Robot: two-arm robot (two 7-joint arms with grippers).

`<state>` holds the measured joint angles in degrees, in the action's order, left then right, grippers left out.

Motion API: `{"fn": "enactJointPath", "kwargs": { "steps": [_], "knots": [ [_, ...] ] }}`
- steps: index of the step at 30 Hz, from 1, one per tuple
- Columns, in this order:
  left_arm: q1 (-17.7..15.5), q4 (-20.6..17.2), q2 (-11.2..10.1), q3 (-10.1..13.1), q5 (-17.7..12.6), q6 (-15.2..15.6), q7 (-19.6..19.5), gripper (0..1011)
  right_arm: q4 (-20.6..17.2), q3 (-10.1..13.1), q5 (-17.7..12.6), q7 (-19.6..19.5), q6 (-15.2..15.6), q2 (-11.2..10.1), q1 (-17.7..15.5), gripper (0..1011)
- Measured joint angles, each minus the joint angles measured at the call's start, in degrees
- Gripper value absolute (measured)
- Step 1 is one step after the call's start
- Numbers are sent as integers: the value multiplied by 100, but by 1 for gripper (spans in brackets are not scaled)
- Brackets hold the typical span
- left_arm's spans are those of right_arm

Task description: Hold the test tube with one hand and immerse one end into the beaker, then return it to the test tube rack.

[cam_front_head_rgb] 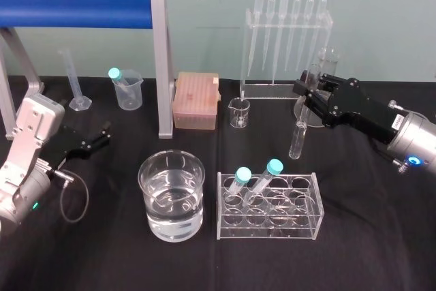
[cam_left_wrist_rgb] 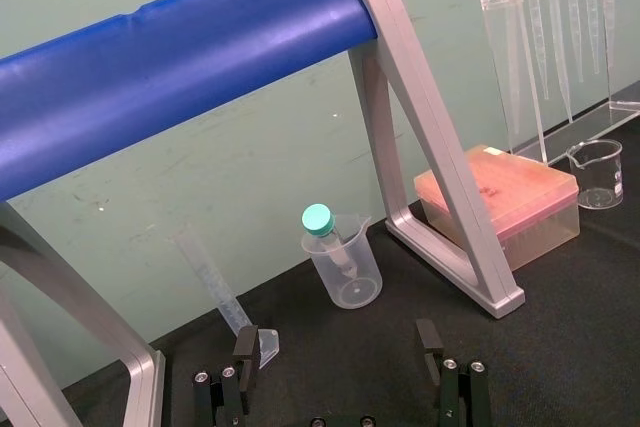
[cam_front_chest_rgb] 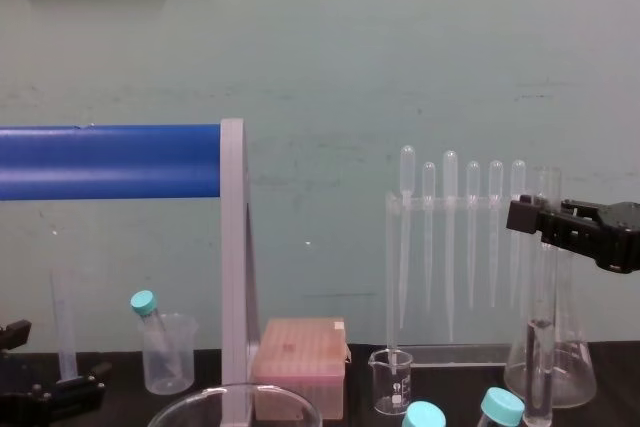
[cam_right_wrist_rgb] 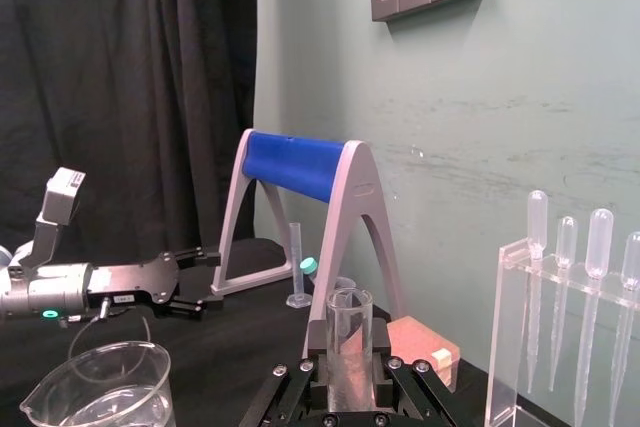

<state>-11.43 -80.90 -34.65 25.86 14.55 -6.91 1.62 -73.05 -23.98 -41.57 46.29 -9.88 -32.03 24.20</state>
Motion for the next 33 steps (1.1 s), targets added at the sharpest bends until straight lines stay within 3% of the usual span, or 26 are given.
{"fn": "enactJointPath", "kwargs": {
  "steps": [33],
  "knots": [
    [0, 0, 0, 0, 0, 0, 0, 1000, -4, 0, -4, 3, 1, -3, -2, 250]
  ]
}}
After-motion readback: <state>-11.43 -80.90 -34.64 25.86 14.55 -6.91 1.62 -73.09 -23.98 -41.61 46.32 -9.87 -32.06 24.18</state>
